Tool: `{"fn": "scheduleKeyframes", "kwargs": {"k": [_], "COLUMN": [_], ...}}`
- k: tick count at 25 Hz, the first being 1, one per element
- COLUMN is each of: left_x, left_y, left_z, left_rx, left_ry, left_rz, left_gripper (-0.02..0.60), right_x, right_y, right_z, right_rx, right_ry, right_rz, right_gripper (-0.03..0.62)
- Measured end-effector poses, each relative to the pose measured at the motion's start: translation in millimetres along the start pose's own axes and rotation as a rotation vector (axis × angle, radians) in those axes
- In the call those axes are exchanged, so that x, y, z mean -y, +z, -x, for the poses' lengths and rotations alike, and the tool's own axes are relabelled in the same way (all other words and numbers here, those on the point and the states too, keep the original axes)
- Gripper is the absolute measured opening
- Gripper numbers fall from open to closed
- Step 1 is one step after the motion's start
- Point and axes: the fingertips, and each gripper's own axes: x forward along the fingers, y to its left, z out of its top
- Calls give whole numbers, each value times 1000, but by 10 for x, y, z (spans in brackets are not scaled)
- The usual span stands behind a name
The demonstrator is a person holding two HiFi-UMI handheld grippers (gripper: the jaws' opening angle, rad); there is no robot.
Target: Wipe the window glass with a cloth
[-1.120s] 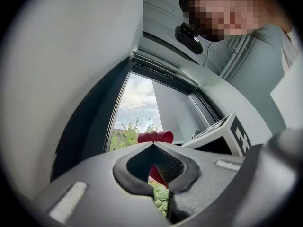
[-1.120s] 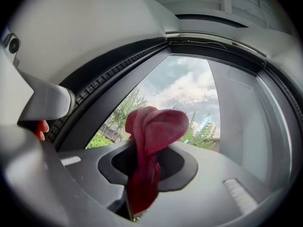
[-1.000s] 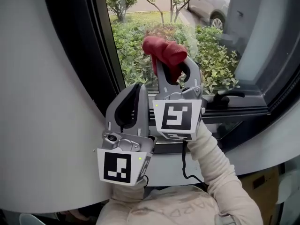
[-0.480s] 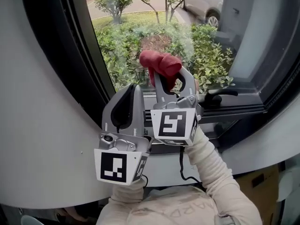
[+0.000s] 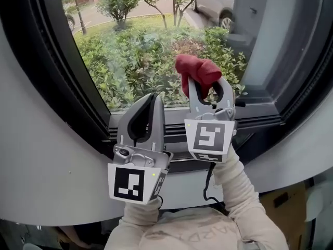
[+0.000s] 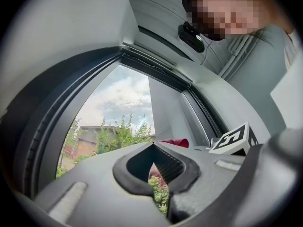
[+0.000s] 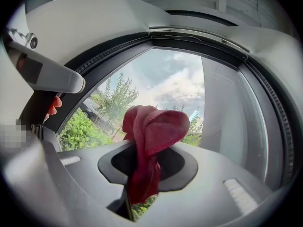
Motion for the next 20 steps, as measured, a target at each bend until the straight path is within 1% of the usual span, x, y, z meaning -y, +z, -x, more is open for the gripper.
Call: {"fn": "scheduleKeyframes", "kwargs": {"k": [7,11,14,20], "left_x": [323,427,465,557], "left_y": [-58,-77,-75,-42], "left_z": [-183,-217,-196,-114], "left_rx": [-7,-12,-18,-29], "left_ry": [-43,-52,-51,-53], "left_rz": [12,13,12,10], "left_gripper": [1,1,1,1], "right_x": [543,692,684,605], "right_y": [-242,-307,-298,-237], "right_z": [119,147,136,270], "right_rx": [-33,-41,-29,11], "right_ry": [-68,-82,-65,25], "right_rz": [-7,-16,-16,-63], "right_gripper": [129,129,126,124]}}
